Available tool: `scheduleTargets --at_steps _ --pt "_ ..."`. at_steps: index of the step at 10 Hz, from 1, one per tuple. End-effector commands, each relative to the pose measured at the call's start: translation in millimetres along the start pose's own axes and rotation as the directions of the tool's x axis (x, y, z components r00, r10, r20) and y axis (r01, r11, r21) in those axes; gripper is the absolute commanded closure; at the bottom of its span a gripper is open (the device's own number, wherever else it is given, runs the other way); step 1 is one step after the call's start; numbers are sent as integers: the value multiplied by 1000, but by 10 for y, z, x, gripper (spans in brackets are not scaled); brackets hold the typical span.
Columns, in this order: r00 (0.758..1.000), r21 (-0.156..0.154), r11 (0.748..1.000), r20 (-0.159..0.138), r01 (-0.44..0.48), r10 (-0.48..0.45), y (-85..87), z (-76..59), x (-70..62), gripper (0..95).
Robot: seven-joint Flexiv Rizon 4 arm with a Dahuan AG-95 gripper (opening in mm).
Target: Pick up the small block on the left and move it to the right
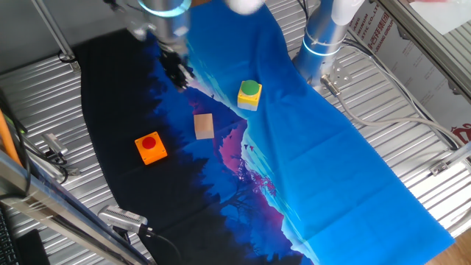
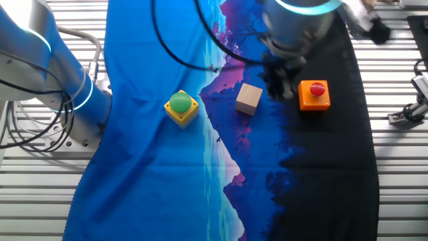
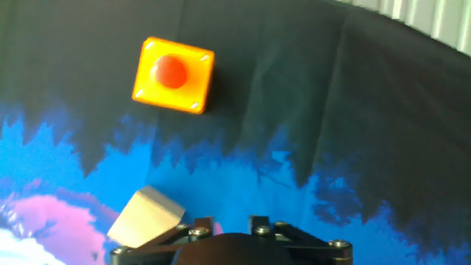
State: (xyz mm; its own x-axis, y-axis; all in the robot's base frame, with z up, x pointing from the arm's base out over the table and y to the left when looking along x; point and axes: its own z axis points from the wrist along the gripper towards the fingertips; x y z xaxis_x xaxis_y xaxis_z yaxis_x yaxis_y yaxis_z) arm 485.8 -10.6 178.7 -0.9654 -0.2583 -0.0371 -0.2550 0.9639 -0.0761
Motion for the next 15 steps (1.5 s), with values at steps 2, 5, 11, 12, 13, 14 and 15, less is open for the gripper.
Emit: scheduleTargets --at_steps 2,5,11,12,13,14,15 --pt "992 30 992 -17 -121 122 185 104 -124 0" --pt "964 30 964 -6 -264 265 195 217 -118 0" --pt "869 -6 870 -23 -494 494 254 532 -86 0" --pt "869 -20 869 -30 -494 494 268 583 -78 0" --pt "869 -35 868 -33 -495 494 283 634 -70 0" --pt "869 -38 868 -29 -495 494 285 639 -69 0" --pt "872 -39 871 -27 -490 490 280 620 -72 0"
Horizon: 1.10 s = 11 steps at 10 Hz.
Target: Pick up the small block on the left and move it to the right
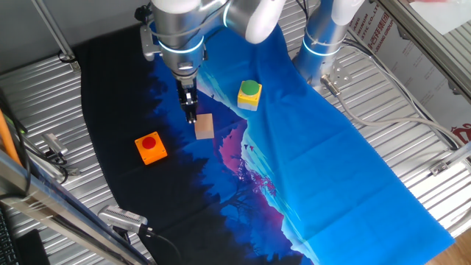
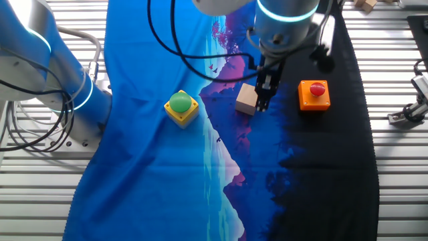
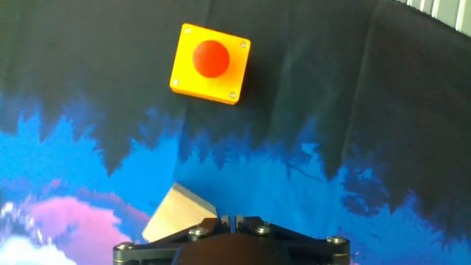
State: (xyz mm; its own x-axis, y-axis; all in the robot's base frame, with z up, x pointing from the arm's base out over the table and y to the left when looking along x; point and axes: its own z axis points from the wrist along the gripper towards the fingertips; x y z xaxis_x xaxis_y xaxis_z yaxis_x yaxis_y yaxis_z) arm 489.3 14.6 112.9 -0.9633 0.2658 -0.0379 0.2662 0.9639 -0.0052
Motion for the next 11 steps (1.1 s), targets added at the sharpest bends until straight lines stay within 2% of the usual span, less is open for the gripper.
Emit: scheduleTargets --at_steps 1,5,7,8,9,10,11 --pt "1000 3 1000 3 23 -23 -5 -30 -2 0" --pt "999 2 999 3 40 -40 -5 -30 -2 0" --pt "978 6 978 1 207 -207 -5 -30 -2 0" --pt "954 0 954 -5 300 -300 -5 -30 -2 0" --pt "933 -4 933 -35 359 -359 -5 -30 -2 190" --pt "912 -21 914 -58 406 -406 -5 -30 -2 380" --pt "890 -42 893 -69 449 -451 -5 -30 -2 380"
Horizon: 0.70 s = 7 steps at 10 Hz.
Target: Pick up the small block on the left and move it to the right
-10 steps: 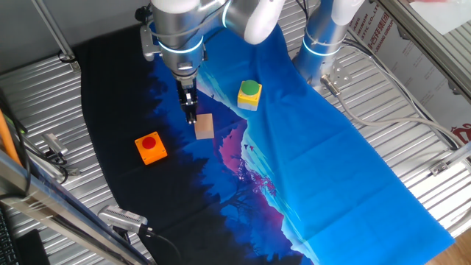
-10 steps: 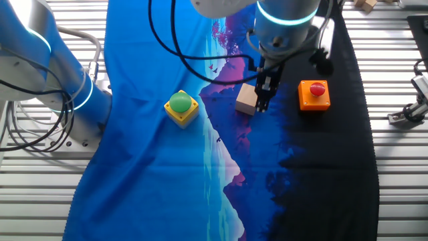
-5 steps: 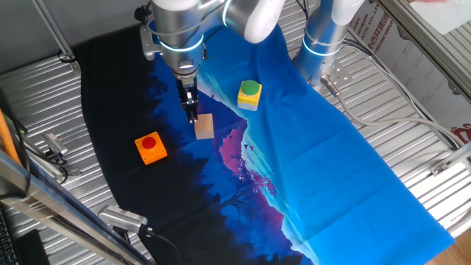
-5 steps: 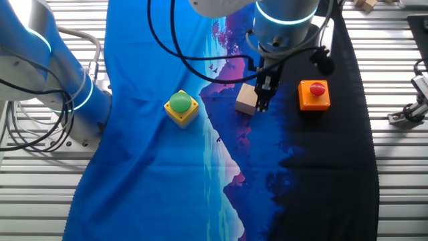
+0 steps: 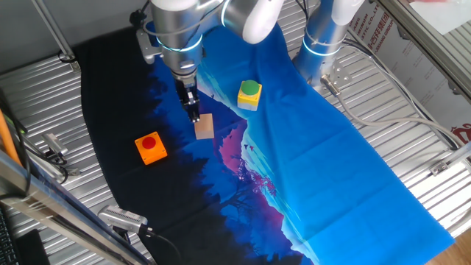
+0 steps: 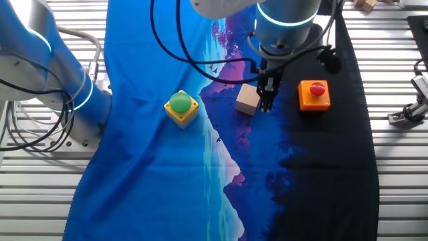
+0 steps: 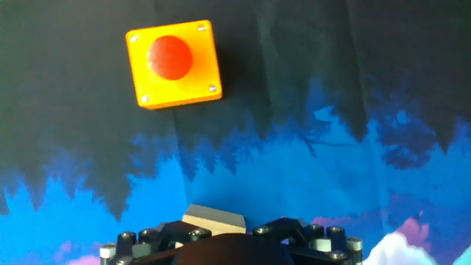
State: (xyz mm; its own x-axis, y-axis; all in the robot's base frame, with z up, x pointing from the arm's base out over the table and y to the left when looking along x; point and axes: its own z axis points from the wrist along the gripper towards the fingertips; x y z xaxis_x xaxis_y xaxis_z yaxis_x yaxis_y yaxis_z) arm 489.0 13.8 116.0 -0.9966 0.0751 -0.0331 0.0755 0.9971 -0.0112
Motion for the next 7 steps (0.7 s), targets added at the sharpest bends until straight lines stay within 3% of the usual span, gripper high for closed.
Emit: scheduleTargets --at_steps 1,4,5,7 --pt "951 -51 953 -72 298 -301 4 1 -2 380" --pt "901 -57 903 -66 425 -428 4 1 -2 380" --pt "896 -54 898 -67 436 -439 4 1 -2 380" --pt "943 -82 944 -71 318 -324 3 3 1 380"
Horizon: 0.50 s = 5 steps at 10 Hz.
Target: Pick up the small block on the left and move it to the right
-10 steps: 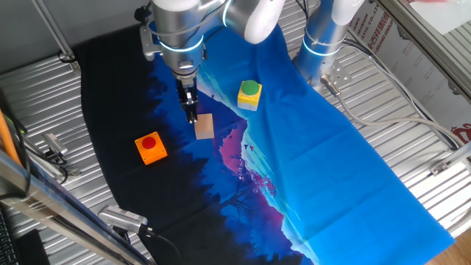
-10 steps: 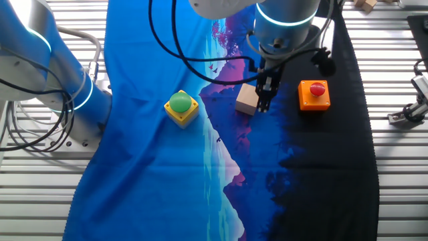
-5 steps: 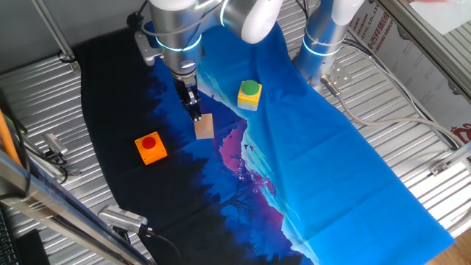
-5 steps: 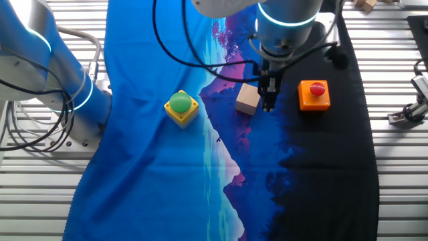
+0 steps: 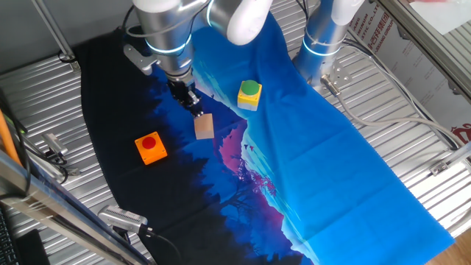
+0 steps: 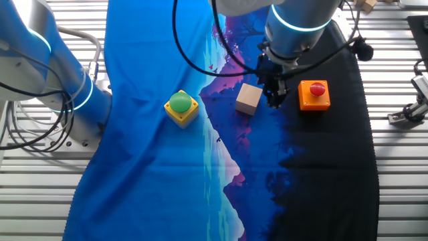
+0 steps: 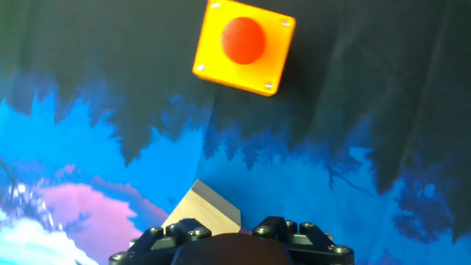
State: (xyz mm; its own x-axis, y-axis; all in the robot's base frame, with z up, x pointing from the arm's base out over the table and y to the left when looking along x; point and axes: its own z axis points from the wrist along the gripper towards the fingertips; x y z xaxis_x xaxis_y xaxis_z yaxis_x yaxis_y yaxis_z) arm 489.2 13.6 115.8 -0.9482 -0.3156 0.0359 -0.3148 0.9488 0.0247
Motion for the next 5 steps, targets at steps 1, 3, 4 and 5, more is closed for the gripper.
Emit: scheduleTargets --at_steps 1,3,4,5 --pt "989 -74 986 -18 -147 146 7 19 23 380" --pt "982 -76 980 -17 -186 186 76 155 151 380" --pt "977 -89 973 -17 -214 214 148 244 217 380" --pt "973 -96 968 -18 -232 232 215 290 251 380"
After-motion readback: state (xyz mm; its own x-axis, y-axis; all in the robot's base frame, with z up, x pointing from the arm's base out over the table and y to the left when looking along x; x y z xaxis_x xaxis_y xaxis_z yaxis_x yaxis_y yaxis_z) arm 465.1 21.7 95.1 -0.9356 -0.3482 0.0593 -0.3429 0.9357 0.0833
